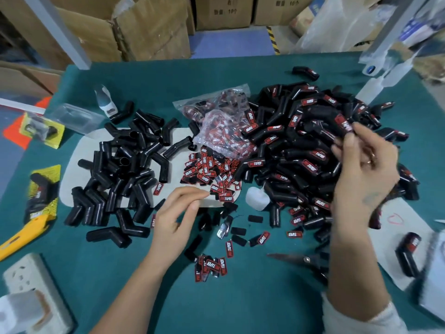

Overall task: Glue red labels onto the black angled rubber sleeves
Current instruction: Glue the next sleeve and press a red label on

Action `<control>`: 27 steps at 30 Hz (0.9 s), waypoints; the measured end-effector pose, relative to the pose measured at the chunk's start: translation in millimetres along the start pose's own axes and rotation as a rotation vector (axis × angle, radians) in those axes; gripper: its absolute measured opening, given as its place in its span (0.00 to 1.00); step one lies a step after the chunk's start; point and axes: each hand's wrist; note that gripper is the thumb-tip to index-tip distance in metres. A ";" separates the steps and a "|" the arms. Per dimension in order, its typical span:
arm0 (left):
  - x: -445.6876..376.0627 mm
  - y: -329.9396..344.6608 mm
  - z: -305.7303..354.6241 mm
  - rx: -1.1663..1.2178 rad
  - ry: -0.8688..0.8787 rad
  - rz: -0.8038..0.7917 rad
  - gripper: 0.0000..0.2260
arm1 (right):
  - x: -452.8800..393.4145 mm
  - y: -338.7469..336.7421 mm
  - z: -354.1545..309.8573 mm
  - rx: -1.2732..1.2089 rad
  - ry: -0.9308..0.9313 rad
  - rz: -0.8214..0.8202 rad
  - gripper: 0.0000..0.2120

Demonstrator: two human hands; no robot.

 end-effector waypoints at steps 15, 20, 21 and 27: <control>-93.3 -30.8 -21.9 -0.673 -0.140 0.034 0.21 | 76.7 -2.5 14.3 0.363 -0.094 -0.673 0.22; -115.2 -33.2 -44.5 -1.032 -0.103 0.010 0.22 | 94.3 8.9 22.4 0.686 -0.167 -0.766 0.29; -115.6 -33.3 -46.6 -1.052 -0.089 0.000 0.22 | 96.6 10.1 22.7 0.767 -0.209 -0.756 0.26; -96.5 -34.0 -26.3 -0.803 0.005 0.079 0.17 | 105.3 10.4 23.7 0.745 -0.287 -0.721 0.14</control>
Point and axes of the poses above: each hand's wrist, its own x-axis away from the middle knuckle, its own y-axis out of the palm, z = x × y, and after that the axes turned 13 degrees about x, right-handed
